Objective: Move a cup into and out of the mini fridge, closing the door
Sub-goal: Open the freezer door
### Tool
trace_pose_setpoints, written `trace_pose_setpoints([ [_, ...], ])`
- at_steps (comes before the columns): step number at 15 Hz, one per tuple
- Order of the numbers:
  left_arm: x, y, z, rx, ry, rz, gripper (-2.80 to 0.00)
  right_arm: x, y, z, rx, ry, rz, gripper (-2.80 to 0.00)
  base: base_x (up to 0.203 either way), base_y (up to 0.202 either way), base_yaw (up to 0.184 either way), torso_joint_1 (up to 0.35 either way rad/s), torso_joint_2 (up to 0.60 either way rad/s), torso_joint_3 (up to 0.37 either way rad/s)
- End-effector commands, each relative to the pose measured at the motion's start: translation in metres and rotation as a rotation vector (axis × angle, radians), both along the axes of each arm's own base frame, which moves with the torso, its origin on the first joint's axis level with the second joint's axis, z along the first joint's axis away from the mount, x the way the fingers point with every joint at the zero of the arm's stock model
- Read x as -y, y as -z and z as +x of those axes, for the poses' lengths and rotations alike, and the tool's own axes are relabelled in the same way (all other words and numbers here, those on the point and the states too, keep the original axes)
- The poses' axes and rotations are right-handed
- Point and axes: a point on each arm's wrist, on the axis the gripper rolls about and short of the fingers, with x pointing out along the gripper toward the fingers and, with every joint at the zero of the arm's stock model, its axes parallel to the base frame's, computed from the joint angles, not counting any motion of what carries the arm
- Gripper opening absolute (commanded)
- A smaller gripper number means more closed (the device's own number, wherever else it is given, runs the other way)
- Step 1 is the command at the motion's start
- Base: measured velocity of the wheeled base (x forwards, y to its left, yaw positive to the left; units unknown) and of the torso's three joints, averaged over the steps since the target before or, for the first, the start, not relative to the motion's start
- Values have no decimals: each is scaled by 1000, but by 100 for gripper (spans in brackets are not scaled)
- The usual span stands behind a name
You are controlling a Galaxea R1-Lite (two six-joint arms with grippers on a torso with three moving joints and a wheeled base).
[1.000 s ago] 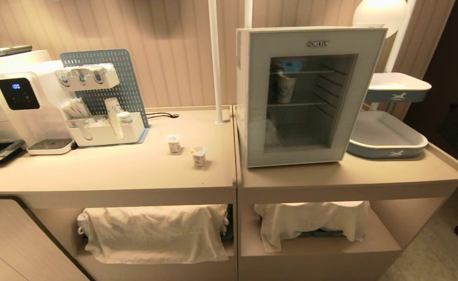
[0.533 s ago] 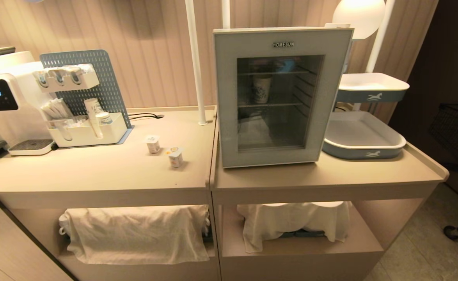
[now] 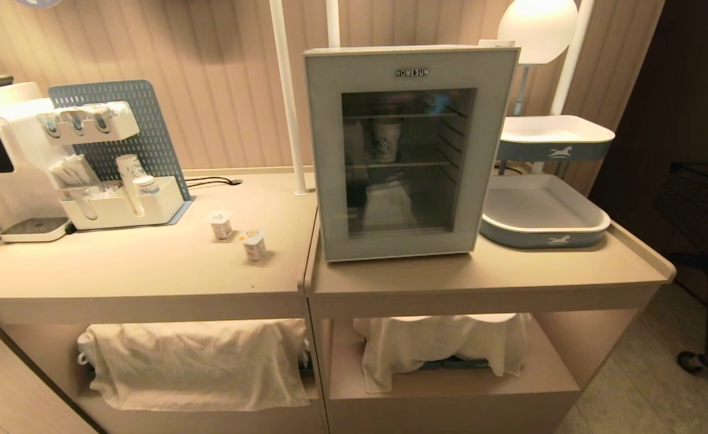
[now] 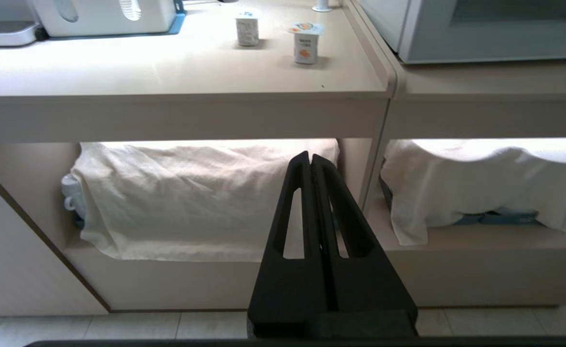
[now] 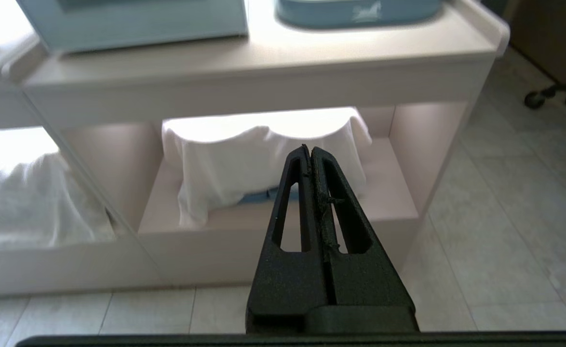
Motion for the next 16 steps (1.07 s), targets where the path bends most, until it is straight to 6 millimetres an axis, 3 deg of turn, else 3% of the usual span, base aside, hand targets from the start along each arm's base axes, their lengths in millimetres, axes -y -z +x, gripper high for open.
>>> trace_pose_setpoints([
  [1, 0, 0, 0, -4, 0, -1, -280, 0, 0, 0, -3, 0, 0, -280, 161, 2, 1, 7, -31, 12],
  [10, 0, 0, 0, -3, 0, 1, -280, 0, 0, 0, -3, 0, 0, -280, 185, 0, -1, 4, 5, 3],
  [16, 0, 0, 0, -7, -5, 14, -280, 0, 0, 0, -3, -1, 0, -280, 0, 0, 0, 0, 0, 0],
])
